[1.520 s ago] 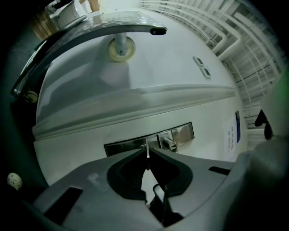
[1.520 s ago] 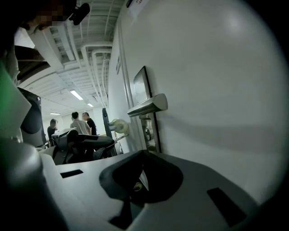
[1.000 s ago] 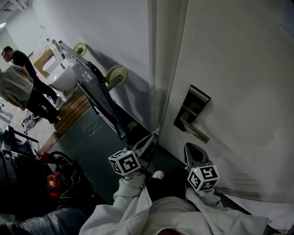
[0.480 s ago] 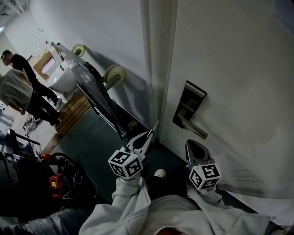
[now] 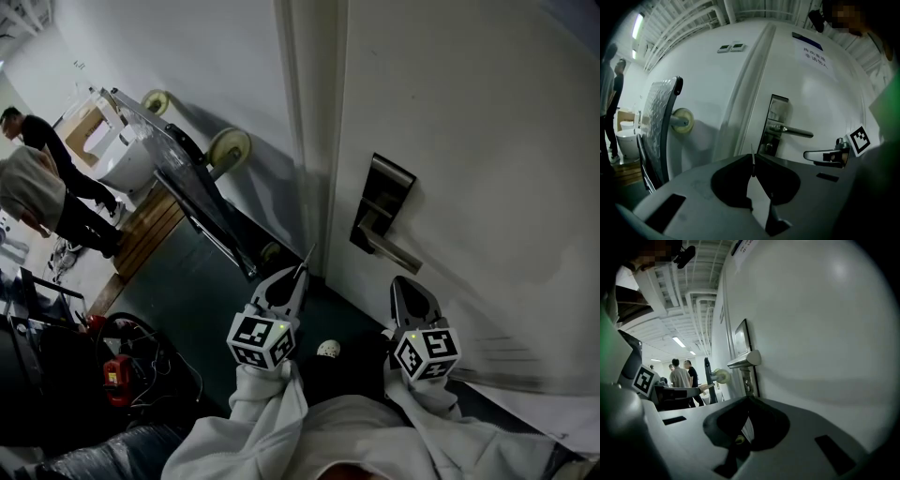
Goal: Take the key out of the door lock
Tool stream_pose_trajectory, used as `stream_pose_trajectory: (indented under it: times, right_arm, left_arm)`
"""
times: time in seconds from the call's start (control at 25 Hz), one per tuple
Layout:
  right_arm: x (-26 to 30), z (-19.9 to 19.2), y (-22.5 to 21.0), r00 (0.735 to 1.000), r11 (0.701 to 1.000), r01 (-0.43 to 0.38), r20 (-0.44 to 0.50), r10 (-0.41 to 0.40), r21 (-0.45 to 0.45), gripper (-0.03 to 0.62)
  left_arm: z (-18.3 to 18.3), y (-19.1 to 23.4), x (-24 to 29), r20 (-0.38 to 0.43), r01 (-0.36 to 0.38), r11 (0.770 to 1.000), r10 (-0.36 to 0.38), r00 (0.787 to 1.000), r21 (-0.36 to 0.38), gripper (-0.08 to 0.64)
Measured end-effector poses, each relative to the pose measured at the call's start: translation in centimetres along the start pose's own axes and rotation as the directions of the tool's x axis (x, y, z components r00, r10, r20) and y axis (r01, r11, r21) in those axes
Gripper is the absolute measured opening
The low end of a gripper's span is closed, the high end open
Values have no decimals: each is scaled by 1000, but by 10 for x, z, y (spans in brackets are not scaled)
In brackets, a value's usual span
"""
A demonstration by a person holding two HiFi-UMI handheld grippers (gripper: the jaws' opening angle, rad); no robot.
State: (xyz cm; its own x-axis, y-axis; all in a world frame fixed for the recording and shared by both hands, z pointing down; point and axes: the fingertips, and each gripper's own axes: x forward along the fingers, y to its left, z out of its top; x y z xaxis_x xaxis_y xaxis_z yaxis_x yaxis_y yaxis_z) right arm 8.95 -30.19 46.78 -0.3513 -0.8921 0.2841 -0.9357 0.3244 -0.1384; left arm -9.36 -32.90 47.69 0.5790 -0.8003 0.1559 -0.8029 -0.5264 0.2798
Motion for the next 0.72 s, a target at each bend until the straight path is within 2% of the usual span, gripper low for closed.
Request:
stream_pose_trajectory:
  times: [0.72]
  right_arm:
    - [-9, 3, -10, 1000, 999, 23, 17, -23, -24, 51]
  left_arm:
    - [-6, -11, 7, -32, -9, 1000, 10, 999, 22, 28]
